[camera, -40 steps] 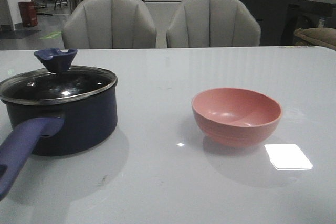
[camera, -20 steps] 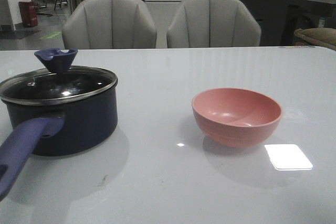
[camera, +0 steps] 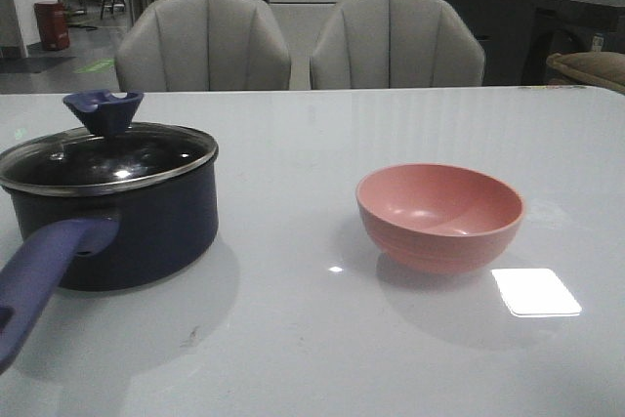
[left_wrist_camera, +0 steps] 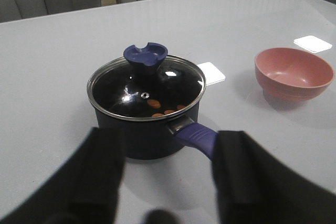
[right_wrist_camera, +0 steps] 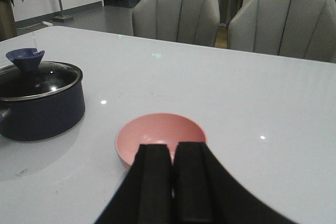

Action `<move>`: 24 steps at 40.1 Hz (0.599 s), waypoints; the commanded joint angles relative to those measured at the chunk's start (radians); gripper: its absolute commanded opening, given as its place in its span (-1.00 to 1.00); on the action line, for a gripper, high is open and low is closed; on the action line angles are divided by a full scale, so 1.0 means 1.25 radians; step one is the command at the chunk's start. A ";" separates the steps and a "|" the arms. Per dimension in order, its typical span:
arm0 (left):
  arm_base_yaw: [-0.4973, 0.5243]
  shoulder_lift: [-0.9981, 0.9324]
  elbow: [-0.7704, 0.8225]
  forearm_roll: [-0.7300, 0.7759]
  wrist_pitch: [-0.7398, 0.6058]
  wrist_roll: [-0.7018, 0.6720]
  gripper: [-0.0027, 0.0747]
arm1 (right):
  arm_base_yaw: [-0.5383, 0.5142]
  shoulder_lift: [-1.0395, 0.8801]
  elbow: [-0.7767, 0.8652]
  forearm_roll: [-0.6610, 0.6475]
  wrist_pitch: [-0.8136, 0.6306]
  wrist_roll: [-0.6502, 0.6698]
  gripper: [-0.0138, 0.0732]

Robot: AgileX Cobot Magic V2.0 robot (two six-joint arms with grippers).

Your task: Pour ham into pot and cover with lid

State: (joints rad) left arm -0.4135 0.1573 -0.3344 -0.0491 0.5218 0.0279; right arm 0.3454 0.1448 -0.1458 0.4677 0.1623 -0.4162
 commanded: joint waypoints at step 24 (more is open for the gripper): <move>-0.003 0.009 -0.022 -0.008 -0.079 0.000 -0.64 | -0.001 0.007 -0.021 0.003 -0.059 -0.004 -0.34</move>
State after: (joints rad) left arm -0.4135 0.1573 -0.3344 -0.0491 0.5050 0.0279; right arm 0.3454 0.1448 -0.1458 0.4677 0.1623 -0.4162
